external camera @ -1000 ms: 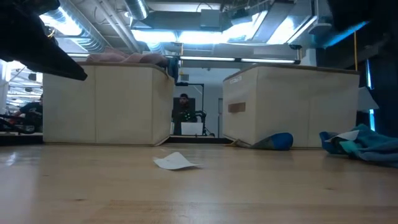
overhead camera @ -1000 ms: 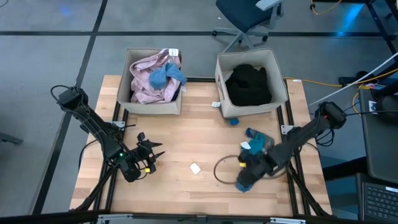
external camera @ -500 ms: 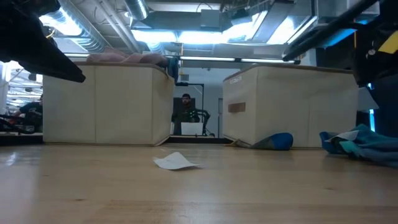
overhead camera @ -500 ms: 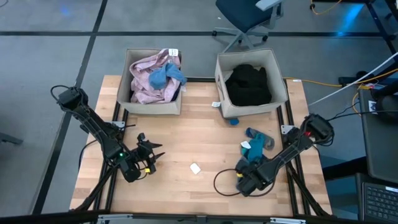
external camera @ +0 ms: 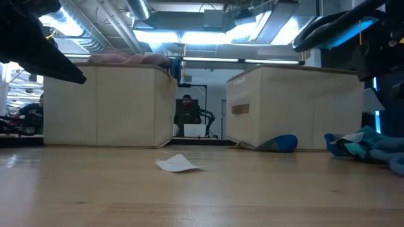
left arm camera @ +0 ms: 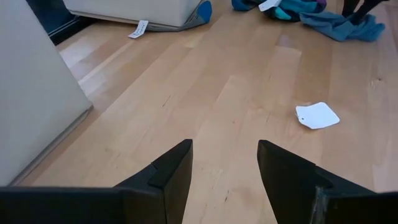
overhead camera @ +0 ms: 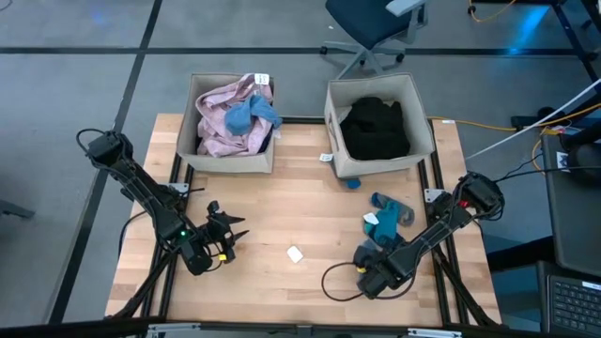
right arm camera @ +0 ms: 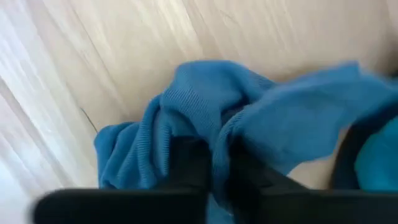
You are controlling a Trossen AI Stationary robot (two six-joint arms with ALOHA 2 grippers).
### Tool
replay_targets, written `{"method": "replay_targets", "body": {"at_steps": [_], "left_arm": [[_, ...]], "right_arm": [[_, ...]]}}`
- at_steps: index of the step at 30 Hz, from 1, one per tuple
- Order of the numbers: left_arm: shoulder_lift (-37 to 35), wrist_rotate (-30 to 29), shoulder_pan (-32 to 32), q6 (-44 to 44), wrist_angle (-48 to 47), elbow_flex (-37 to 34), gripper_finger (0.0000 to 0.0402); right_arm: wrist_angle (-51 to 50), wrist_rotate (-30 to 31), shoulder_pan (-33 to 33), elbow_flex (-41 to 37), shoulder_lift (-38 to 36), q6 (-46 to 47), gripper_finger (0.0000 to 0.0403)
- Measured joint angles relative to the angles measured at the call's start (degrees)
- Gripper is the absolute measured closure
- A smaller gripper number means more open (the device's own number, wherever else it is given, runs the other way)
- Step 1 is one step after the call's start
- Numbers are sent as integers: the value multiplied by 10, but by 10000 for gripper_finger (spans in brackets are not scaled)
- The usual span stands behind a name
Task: Sort clothes
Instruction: Put the blue sock into the left brown laundry organizer
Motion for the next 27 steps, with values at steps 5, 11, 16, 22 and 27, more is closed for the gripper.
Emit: {"method": "replay_targets", "body": {"at_steps": [5, 11, 16, 22, 27], "left_arm": [[0, 0, 0, 4, 0, 0, 229], [0, 0, 0, 5, 0, 0, 229], [0, 0, 0, 5, 0, 0, 229], [-1, 0, 0, 5, 0, 0, 229], [-1, 0, 0, 5, 0, 0, 229]], "right_arm": [[-6, 25, 0, 11, 1, -23, 377], [-14, 89, -5, 69, -4, -111, 392], [-18, 108, -31, 117, -5, -197, 387], [-11, 127, -79, 155, -6, -323, 397], [22, 133, -131, 179, -7, -437, 394]]}}
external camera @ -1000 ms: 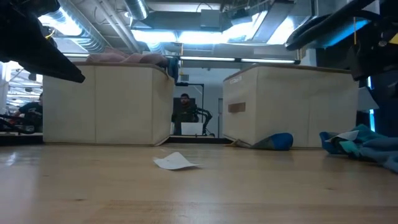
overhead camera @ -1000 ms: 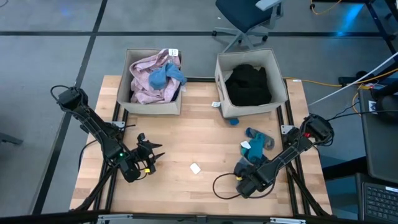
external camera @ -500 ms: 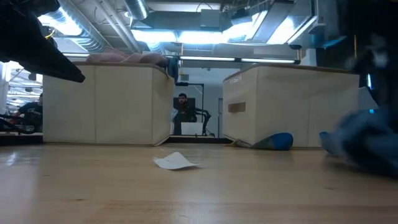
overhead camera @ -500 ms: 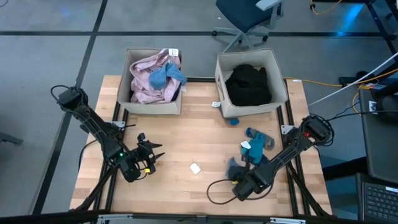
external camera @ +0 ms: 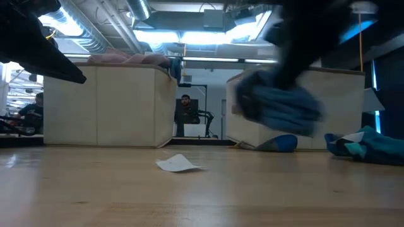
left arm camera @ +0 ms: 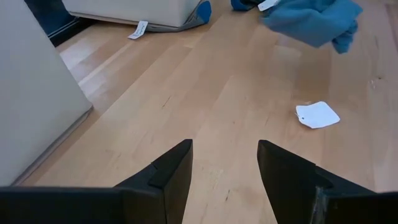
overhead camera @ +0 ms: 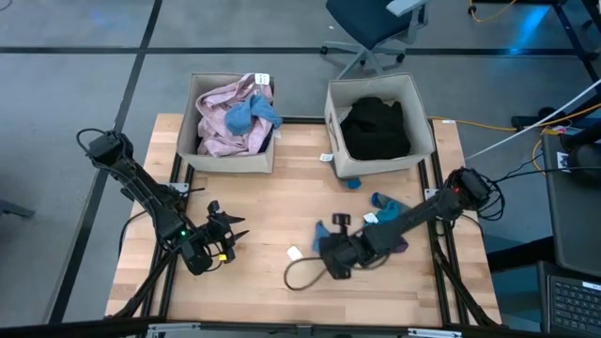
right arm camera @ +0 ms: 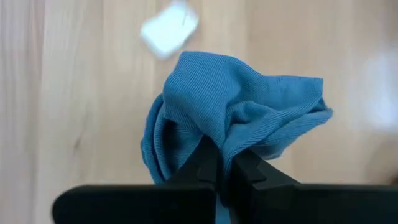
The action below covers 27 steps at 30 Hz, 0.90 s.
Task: Sort clothes
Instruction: Put the blue sock into the left brown laundry organizer
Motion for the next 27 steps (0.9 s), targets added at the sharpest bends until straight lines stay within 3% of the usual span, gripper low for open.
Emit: {"method": "replay_targets", "body": {"at_steps": [10, 21, 27], "left_arm": [[0, 0, 0, 6, 0, 0, 229], [0, -2, 1, 0, 0, 0, 229], [0, -4, 11, -6, 0, 0, 229]], "right_arm": [[191, 2, -114, 37, 0, -255, 392], [535, -5, -243, 62, -2, -476, 391], [769, -134, -338, 63, 18, -478, 390]]}}
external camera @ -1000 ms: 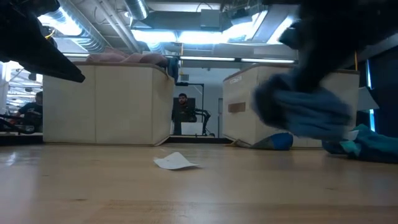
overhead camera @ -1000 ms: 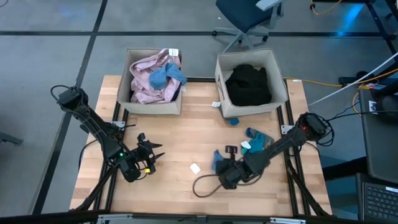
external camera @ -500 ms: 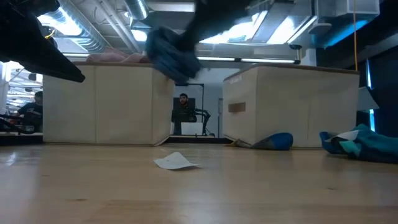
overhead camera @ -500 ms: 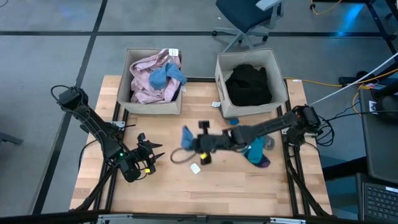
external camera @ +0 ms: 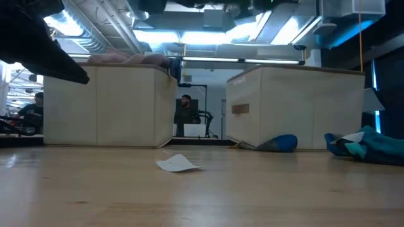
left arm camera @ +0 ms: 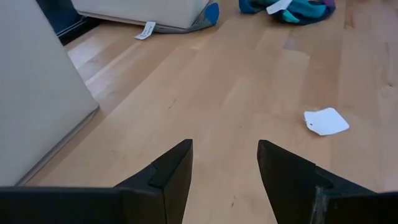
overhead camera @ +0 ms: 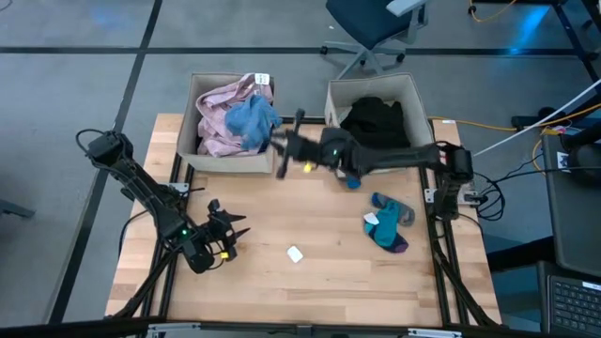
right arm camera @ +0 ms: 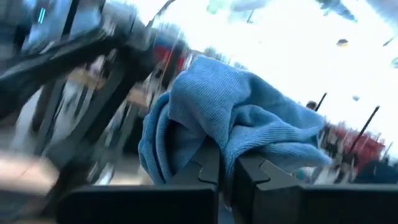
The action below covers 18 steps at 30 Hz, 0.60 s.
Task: Sort clothes
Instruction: Put the blue sock into the left brown laundry organizer
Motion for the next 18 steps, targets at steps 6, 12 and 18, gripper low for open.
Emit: {"method": "replay_targets", "body": {"at_steps": [6, 12, 18], "left_arm": [[0, 0, 14, -13, 0, 0, 229], [0, 0, 25, -14, 5, 0, 229], [0, -1, 28, -13, 9, 0, 229]], "right_arm": [[133, -49, -82, 33, 72, 62, 389], [37, -56, -125, 181, 168, 122, 389], [-107, -49, -127, 330, 240, 154, 361]]}}
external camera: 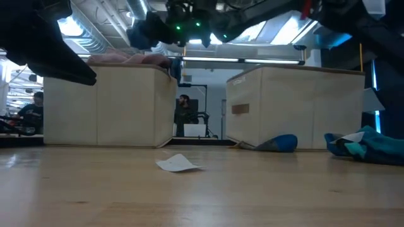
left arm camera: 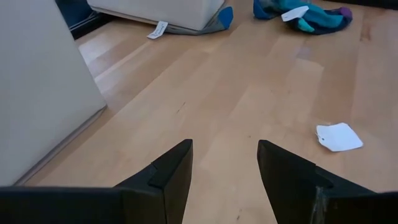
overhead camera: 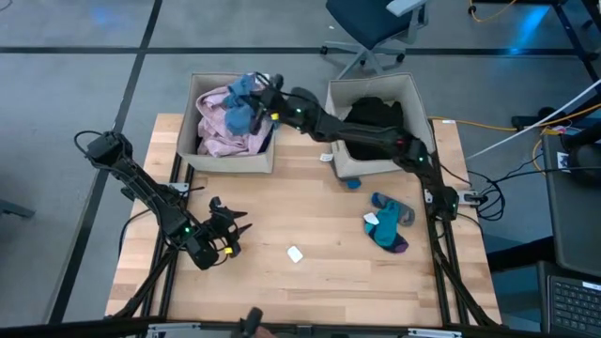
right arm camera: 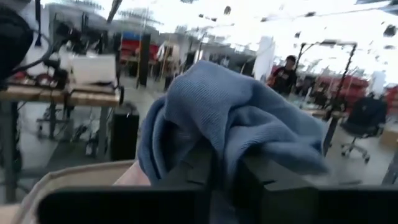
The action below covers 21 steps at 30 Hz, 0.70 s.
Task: Sort clothes
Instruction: Put the blue sock into the left brown laundry organizer
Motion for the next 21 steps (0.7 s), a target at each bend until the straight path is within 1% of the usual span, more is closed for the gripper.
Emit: {"method": "replay_targets", "body": {"at_steps": [3, 6, 8, 11, 13, 16, 21], "left_arm": [[0, 0, 0, 5, 9, 0, 229], [-3, 0, 0, 28, 19, 0, 229], [-11, 1, 0, 46, 15, 6, 229], [-31, 5, 0, 88, 16, 25, 229], [-48, 8, 2, 129, 16, 39, 229], [-81, 9, 16, 187, 16, 56, 229], [-131, 10, 74, 270, 15, 76, 229]], "right_arm": [[-86, -4, 5, 59, 22, 0, 307], [-167, 7, 12, 85, 26, -4, 247], [-237, 18, 16, 96, 13, -21, 212], [-332, 18, 24, 119, -19, -52, 176], [-393, 19, 31, 130, -45, -64, 164], [-481, 18, 40, 140, -83, -84, 158], [-586, 18, 47, 142, -146, -94, 157]]}}
